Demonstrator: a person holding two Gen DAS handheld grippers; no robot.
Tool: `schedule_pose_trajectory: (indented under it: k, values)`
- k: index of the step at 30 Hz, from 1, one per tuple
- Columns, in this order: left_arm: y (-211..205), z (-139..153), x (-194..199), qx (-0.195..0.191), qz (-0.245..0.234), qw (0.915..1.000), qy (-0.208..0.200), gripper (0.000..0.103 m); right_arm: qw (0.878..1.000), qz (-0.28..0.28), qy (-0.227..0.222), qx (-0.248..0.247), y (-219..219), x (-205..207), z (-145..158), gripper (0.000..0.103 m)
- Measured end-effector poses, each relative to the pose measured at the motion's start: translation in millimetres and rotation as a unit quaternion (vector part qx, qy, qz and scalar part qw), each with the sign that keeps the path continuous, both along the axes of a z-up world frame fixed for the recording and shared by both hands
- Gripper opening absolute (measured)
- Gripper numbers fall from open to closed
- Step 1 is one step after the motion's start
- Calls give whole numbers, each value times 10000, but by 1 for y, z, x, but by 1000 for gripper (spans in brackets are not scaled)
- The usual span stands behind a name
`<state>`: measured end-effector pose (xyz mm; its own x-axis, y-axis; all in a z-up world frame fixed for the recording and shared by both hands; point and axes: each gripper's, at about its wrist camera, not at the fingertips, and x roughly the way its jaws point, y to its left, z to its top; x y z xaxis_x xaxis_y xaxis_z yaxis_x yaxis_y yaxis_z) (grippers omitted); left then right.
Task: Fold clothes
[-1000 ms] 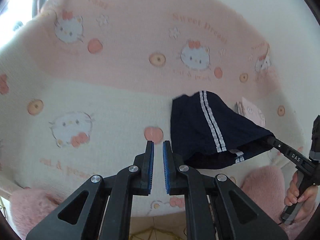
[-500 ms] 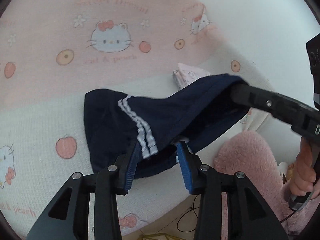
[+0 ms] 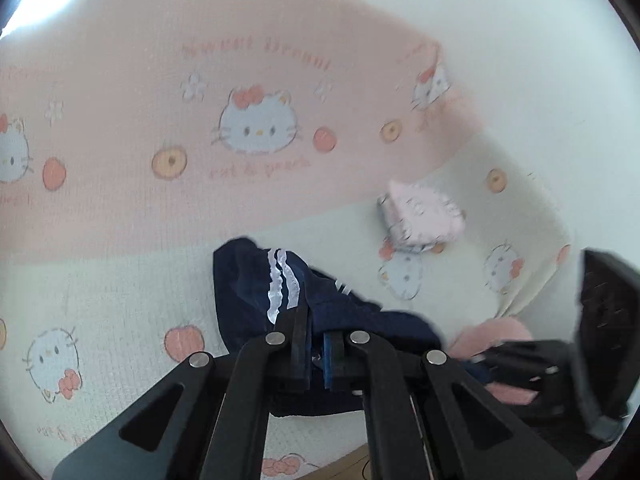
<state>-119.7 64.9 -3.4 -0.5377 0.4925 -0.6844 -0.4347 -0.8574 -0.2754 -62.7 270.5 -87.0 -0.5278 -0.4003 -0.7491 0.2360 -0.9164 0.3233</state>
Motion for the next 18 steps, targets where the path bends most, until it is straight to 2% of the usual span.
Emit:
schedule_pose_trajectory:
  k: [1,3,6,11,14,16,18]
  values:
    - [-1,16,7,71,-3,9998,169,4,9998,108,20,-179,-5,0,1,10]
    - [-3,41,18,278,46,9989,387,4,9997,204,58,-134,-19,1,0,15]
    - [-14,65,32,451,220,9967,631,4,9994,2,-79,336,-31,-1,-14,16]
    - [-42,96,53,641,605,9916,952,4,9950,-453,-378,801,-22,3,-41,16]
    - [-77,100,60,529,1094,9873,1026,4,9916,-852,-124,961,0,11,-26,14]
    - [-98,94,62,317,1453,9840,986,4,9883,-1112,62,1040,15,16,-15,12]
    - [-116,81,61,167,1755,9811,795,4,9869,-1314,439,831,30,21,16,11]
